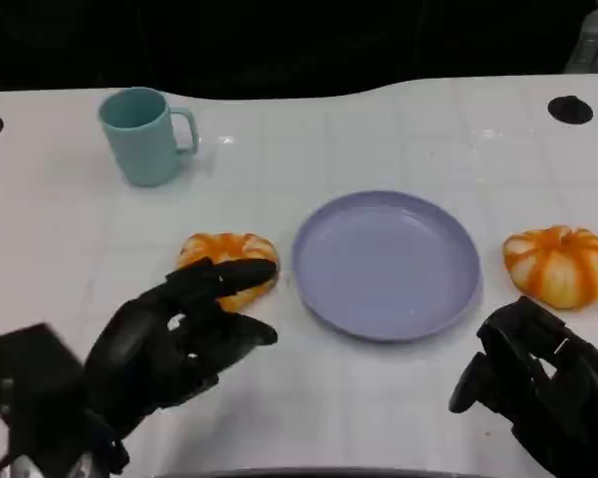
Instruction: Grasp the bread from the table and place it into the plate.
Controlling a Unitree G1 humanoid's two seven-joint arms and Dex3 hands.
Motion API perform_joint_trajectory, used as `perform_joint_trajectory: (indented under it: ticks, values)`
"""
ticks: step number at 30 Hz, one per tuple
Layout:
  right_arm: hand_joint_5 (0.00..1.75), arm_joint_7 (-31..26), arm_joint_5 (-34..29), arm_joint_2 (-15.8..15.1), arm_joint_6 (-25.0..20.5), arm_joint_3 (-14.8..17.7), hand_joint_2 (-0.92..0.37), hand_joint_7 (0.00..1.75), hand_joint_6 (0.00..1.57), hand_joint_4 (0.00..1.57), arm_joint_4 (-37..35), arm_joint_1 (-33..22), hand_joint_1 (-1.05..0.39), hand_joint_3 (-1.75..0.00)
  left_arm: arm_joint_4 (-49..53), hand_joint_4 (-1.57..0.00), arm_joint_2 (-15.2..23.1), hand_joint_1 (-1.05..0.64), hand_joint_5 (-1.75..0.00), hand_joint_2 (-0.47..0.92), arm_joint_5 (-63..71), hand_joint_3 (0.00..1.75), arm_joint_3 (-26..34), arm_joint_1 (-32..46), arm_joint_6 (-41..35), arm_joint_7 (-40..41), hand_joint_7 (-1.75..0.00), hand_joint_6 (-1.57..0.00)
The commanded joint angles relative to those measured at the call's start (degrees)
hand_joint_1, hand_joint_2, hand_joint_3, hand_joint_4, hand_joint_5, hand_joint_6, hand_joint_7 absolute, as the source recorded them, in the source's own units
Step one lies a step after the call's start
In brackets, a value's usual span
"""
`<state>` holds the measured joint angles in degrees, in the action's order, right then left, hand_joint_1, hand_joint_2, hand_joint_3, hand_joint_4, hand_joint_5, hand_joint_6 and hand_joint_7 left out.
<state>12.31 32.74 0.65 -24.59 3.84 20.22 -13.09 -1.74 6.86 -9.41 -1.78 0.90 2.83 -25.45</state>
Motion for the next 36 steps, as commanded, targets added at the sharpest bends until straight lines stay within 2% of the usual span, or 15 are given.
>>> perform_joint_trajectory:
  ticks: [1, 3, 6, 13, 19, 23, 28, 35, 36]
  values:
    - [1.75, -0.02, -0.21, -0.46, 0.65, 0.61, -0.91, 1.6, 0.53, 0.66, -0.34, 0.38, -0.55, -0.23, -2.37, -0.08, 7.29, -0.54, -0.78, 0.87, 13.01, 0.01, -1.92, -4.12, 3.57, 3.21, -0.1, -0.39]
    - [1.75, -0.1, -0.24, -0.5, 0.58, 0.62, -0.92, 1.61, 0.53, 0.66, -0.28, 0.38, -0.55, -0.23, -1.81, -0.03, 9.69, -0.54, -0.78, 0.86, 18.28, 0.0, -2.92, -5.86, 5.99, 4.63, -0.07, -0.38]
    - [1.75, -0.03, -0.17, -0.47, 0.65, 0.65, -0.92, 1.61, 0.53, 0.67, -0.29, 0.37, -0.55, -0.23, -0.5, 0.0, 12.69, -0.53, -0.68, 0.86, 25.12, 0.0, -4.32, -7.91, 9.4, 6.72, -0.04, -0.34]
    - [1.75, -0.06, -0.21, -0.34, 0.73, 0.55, -0.92, 1.64, 0.52, 0.67, -0.47, 0.41, -0.55, -0.24, -3.19, 0.0, 16.11, -0.47, -0.5, 0.8, 39.14, 0.0, -7.73, -10.79, 6.79, 9.06, -0.01, -0.29]
    - [1.75, -0.19, -0.42, -0.26, 0.8, 0.34, -0.92, 1.65, 0.51, 0.67, -0.42, 0.41, -0.55, -0.24, -3.61, 0.0, 16.4, -0.46, -0.4, 0.78, 45.5, 0.0, -9.61, -12.2, 5.58, 10.5, 0.0, -0.27]
    - [1.75, -0.12, -0.24, -0.3, 0.65, 0.38, -0.92, 1.64, 0.51, 0.66, -0.47, 0.47, -0.54, -0.25, -3.88, 0.0, 17.14, -0.48, -0.28, 0.79, 55.26, 0.01, -13.06, -14.57, 1.46, 10.3, -0.01, -0.23]
    - [1.75, 0.16, -0.05, -0.3, 0.78, 0.41, -0.92, 1.64, 0.51, 0.66, -0.6, 0.51, -0.54, -0.26, 2.08, 0.0, 15.89, -0.47, -0.24, 0.78, 59.41, 0.0, -16.5, -19.16, -1.9, 10.06, -0.01, -0.23]
    - [1.75, 0.15, -0.05, -0.29, 0.77, 0.41, -0.92, 1.63, 0.51, 0.66, -0.6, 0.52, -0.54, -0.26, 2.8, 0.0, 16.22, -0.47, -0.24, 0.78, 59.23, 0.0, -17.47, -19.84, -2.65, 10.65, -0.01, -0.23]
    - [1.75, -0.12, 0.15, -0.18, 0.44, 0.48, -0.92, 1.63, 0.52, 0.66, -0.43, 0.38, -0.54, -0.26, 8.61, 0.0, 14.44, -0.47, -0.24, 0.78, 60.03, 0.0, -18.9, -23.01, -3.97, 10.74, -0.01, -0.23]
